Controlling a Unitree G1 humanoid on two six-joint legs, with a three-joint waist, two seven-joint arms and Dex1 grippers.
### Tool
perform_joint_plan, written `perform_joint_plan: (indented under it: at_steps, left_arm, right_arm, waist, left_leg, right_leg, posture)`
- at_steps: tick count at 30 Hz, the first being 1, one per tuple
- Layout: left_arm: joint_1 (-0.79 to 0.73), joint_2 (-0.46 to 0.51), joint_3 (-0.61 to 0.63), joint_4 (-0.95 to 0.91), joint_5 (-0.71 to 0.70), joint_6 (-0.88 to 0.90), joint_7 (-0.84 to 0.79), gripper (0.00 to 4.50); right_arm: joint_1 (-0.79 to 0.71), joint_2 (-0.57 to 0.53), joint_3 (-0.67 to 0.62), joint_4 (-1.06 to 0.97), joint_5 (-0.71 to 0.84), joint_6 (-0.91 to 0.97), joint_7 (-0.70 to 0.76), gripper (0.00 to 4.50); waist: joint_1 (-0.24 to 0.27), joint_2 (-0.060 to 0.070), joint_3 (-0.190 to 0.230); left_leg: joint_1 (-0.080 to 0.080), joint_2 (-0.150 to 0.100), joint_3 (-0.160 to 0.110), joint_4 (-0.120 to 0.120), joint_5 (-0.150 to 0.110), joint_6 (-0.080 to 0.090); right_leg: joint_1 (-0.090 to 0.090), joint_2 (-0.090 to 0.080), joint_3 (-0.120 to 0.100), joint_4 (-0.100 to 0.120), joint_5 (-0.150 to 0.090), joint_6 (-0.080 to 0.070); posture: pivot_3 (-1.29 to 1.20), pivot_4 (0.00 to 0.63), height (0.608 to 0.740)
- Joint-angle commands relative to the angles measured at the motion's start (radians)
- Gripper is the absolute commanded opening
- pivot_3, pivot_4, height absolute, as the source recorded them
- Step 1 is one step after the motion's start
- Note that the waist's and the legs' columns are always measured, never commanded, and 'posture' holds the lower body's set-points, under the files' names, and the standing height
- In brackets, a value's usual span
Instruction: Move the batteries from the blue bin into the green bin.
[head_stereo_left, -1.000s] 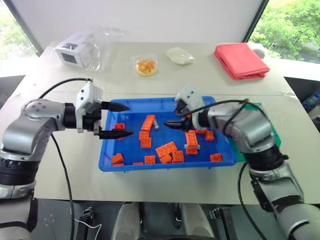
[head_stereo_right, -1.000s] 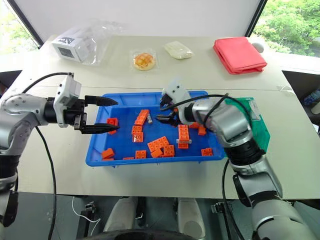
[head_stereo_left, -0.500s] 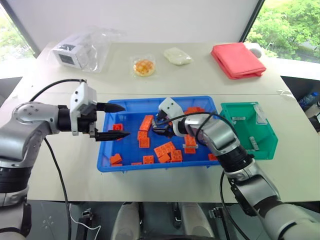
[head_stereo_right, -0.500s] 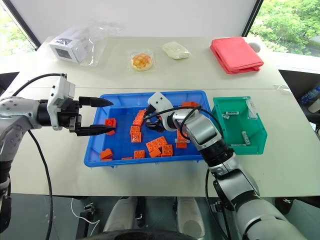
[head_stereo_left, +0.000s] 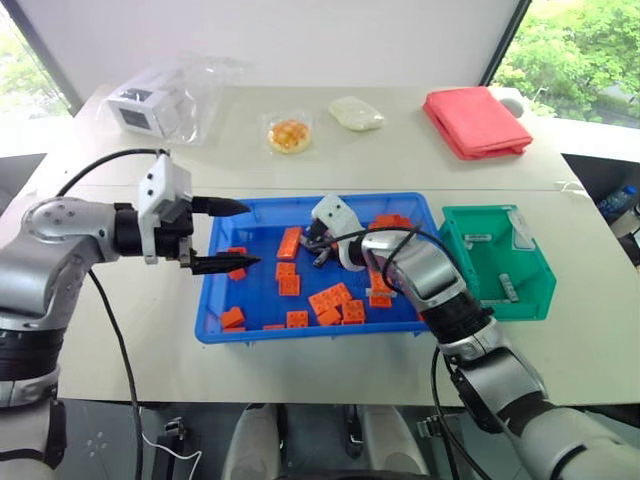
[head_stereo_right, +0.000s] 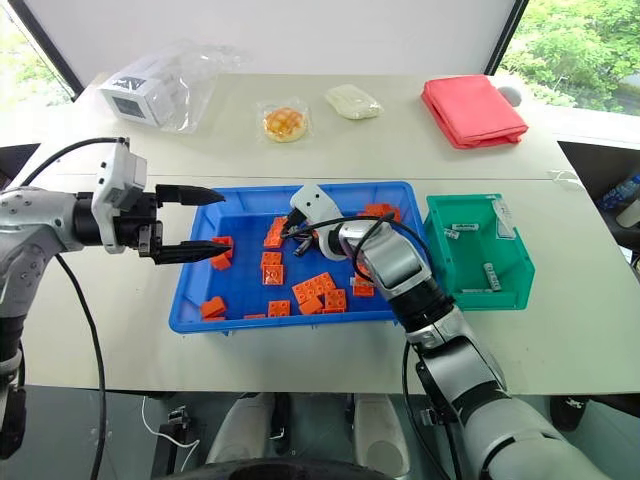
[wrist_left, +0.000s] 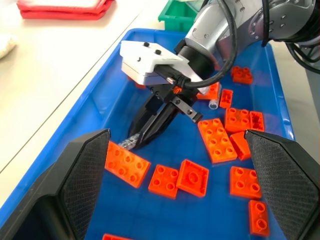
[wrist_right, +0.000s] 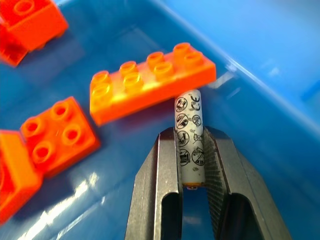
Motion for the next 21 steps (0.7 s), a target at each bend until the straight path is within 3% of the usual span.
perform_joint_plan:
  at_steps: [1, 7, 11, 15, 18, 21]
  left_arm:
    - [-0.031, -0.016, -0.01, 0.016, 0.007, -0.033, -0.013, 4.5]
    - [-0.053, -0.049, -0.05, 0.065, 0.025, -0.071, -0.046, 4.5]
    - [-0.087, -0.088, -0.085, 0.12, 0.047, -0.107, -0.069, 4.5]
    - [-0.116, -0.114, -0.104, 0.158, 0.063, -0.128, -0.09, 4.5]
    - [-0.134, -0.128, -0.116, 0.182, 0.076, -0.145, -0.105, 4.5]
    - [-0.154, -0.137, -0.122, 0.2, 0.083, -0.15, -0.116, 4.5]
  right_arm:
    - [0.008, -0.117, -0.128, -0.196, 0.061, 0.124, 0.045, 0.08]
    - [0.037, -0.415, -0.381, -0.43, 0.197, 0.347, 0.141, 0.08]
    - [0.203, -0.694, -0.58, -0.491, 0.221, 0.395, 0.213, 0.08]
    - [0.313, -0.734, -0.719, -0.506, 0.254, 0.462, 0.203, 0.08]
    - [0.381, -0.73, -0.731, -0.526, 0.242, 0.442, 0.17, 1.54]
    - [0.354, -0.714, -0.72, -0.522, 0.27, 0.428, 0.165, 2.98]
  waist:
    - [0.002, 0.0, 0.0]
    - [0.0, -0.001, 0.0]
    - [0.007, 0.0, 0.0]
    - [-0.006, -0.001, 0.0]
    - [-0.006, -0.001, 0.0]
    - [-0.007, 0.0, 0.0]
  left_leg:
    - [0.0, 0.0, 0.0, 0.0, 0.0, 0.0]
    - [-0.001, -0.001, 0.0, -0.001, 0.0, 0.0]
    - [0.0, 0.0, -0.001, -0.003, 0.0, 0.0]
    - [0.001, -0.001, 0.0, -0.002, 0.0, 0.0]
    - [0.004, 0.0, 0.0, -0.002, 0.0, 0.0]
    - [0.005, 0.0, 0.0, -0.002, 0.0, 0.0]
  right_leg:
    - [0.0, -0.001, 0.0, 0.0, 0.0, 0.0]
    - [-0.001, -0.001, -0.001, -0.002, 0.0, 0.0]
    - [0.0, 0.0, -0.002, -0.002, 0.0, 0.0]
    - [0.0, 0.0, 0.0, -0.002, 0.0, 0.0]
    - [0.003, 0.001, 0.001, -0.002, 0.0, 0.0]
    - [0.002, 0.001, 0.002, -0.002, 0.0, 0.0]
  posture:
    - [0.0, 0.15, 0.734]
    - [0.0, 0.15, 0.734]
    - [0.0, 0.15, 0.734]
    - [0.0, 0.15, 0.734]
    - [0.0, 0.15, 0.734]
    - [0.0, 0.15, 0.734]
